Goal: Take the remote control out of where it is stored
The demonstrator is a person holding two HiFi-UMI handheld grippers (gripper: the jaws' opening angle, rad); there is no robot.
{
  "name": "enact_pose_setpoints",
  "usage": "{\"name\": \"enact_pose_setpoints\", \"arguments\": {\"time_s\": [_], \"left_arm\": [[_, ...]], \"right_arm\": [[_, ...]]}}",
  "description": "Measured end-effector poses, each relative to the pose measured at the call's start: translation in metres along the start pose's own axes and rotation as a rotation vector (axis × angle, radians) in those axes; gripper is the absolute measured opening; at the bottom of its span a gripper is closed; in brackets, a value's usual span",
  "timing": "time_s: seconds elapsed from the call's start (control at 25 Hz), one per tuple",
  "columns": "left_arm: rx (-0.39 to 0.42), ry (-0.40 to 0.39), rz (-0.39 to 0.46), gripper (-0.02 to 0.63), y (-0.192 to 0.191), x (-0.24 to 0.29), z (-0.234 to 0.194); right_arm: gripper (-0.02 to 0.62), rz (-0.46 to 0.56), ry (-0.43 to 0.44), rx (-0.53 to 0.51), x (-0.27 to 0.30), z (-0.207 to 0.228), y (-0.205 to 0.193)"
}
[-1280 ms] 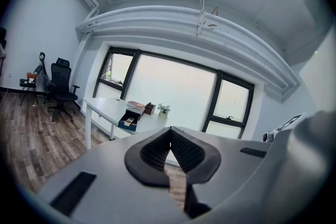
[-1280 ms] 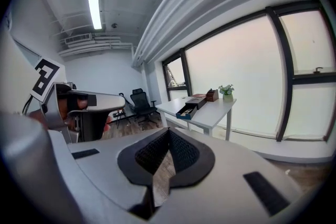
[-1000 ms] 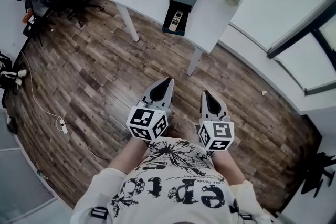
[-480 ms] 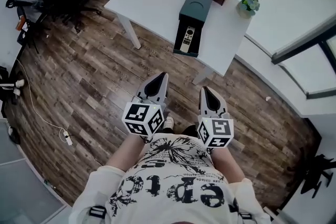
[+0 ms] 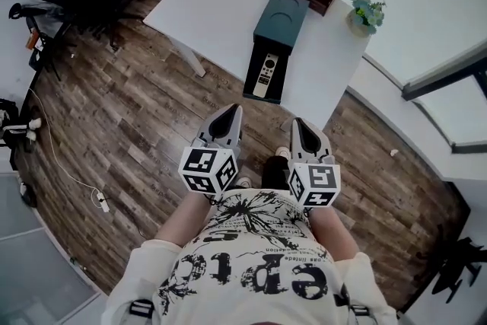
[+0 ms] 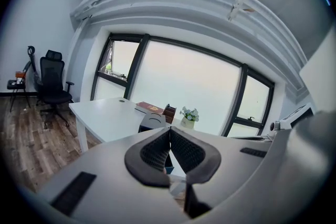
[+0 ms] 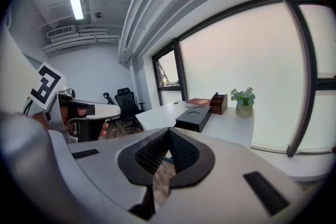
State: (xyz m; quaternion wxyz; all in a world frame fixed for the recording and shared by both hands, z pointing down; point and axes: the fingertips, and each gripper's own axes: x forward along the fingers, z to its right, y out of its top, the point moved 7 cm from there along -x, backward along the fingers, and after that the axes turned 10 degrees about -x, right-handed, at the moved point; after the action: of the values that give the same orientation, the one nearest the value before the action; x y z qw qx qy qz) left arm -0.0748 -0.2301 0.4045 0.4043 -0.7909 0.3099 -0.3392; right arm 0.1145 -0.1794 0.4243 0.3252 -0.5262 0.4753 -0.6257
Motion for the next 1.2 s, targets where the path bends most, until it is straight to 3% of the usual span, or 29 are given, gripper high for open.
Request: {"name": "enact_pose_setpoints", "arguments": {"time_s": [0.28, 0.56, 0.76, 1.12, 1.2], "left_arm": [[0.044, 0.069, -0.041, 0.011, 0.002, 0.082, 0.019], [-0.015, 0.209, -0.079, 0.011, -0.01, 0.135, 0.022], [-0.034, 0.198, -0.153, 0.011, -0.022, 0.159, 0.013], [0.038, 0.258, -0.394, 0.013, -0.051, 0.205, -0.03], [0.059, 0.254, -0.451, 0.074, -0.058, 0.216, -0.036]], "right_arm": [[0.003, -0.015, 0.081, -0.028, 0.061, 0.083, 0.016], [0.003, -0.049, 0.173, -0.056, 0.101, 0.13, 0.019], [0.003, -0.094, 0.182, -0.016, 0.122, 0.147, 0.008], [0.003, -0.181, 0.165, 0.009, 0.151, 0.142, 0.0], [0.003, -0.203, 0.162, 0.016, 0.155, 0.14, -0.004]]}}
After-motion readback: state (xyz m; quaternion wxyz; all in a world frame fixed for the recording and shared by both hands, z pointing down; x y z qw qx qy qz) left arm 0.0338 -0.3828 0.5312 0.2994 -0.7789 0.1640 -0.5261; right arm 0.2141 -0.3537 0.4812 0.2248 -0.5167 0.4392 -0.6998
